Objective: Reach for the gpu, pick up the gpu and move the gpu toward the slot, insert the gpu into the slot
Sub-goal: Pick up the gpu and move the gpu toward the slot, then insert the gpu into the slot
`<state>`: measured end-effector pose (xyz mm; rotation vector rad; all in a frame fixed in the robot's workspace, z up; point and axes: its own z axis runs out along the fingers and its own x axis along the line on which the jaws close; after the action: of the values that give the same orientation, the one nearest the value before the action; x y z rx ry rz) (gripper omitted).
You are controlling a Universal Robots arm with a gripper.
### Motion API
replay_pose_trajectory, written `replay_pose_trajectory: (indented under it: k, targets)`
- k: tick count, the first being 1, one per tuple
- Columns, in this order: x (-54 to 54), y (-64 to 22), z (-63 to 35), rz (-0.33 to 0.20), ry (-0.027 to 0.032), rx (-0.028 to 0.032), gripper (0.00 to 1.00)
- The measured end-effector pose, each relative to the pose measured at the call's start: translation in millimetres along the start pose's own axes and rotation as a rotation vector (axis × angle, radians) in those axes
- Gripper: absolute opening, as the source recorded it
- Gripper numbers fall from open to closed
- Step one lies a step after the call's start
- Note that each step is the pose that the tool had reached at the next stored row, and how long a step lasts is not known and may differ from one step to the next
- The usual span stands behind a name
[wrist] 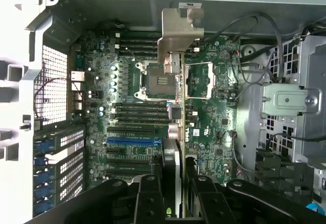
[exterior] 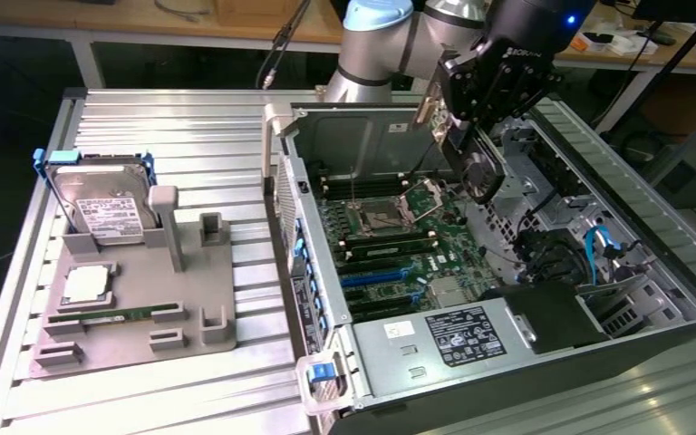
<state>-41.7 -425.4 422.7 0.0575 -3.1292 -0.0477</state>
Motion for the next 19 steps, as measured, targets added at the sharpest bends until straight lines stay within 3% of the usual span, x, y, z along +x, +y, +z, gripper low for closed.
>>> replay_pose_trajectory:
  k: [13, 19]
  targets:
    - [0.0, 0.0, 0.0, -0.003, 0.0001, 0.0000, 0.27]
    - [0.0, 0.0, 0.1, -0.095, 0.0029, 0.0011, 0.27]
